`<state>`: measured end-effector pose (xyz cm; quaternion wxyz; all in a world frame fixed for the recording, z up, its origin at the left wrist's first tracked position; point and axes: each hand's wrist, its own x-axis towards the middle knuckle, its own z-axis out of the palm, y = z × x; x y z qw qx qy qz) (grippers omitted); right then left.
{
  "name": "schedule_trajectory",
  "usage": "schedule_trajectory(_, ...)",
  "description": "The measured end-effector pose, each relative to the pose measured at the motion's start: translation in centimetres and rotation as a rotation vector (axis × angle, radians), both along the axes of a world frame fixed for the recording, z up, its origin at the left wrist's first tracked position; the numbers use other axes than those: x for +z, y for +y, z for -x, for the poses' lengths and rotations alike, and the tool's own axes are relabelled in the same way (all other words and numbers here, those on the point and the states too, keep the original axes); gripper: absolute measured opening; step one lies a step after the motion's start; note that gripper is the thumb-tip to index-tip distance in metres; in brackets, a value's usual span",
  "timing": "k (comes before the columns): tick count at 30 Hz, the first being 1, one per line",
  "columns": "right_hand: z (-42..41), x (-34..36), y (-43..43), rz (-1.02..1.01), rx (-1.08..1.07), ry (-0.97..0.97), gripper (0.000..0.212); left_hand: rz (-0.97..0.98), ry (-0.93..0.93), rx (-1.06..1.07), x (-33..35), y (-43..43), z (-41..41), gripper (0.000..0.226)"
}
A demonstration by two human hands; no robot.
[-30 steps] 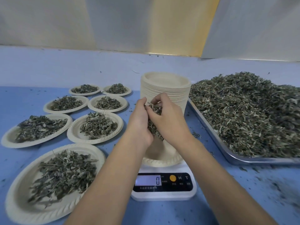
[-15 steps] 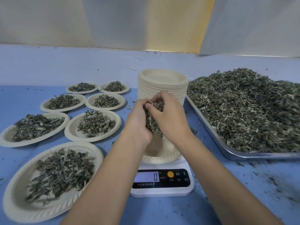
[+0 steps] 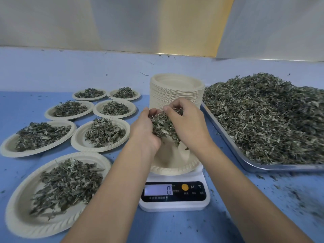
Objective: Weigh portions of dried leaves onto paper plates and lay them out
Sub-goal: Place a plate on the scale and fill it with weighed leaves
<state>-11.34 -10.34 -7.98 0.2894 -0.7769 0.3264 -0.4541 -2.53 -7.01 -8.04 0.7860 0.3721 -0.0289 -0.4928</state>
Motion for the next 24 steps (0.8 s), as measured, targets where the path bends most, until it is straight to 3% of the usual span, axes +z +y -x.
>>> schedule_trajectory(9,0.6,-0.3,-0.8,-0.079,0.003,0.132,0.018,0.123,0.14,0.024,1.0,0.9,-1.6,0.039)
schedule_trajectory(17,0.4,-0.6,-0.5,-0.032,0.07,0.224,0.04,0.177,0.13,0.058,1.8,1.5,-2.0,0.041)
schedule_trajectory(24,0.4,-0.6,-0.7,0.012,0.092,0.212,0.035,0.178,0.132,0.054,1.9,1.7,-2.2,0.04)
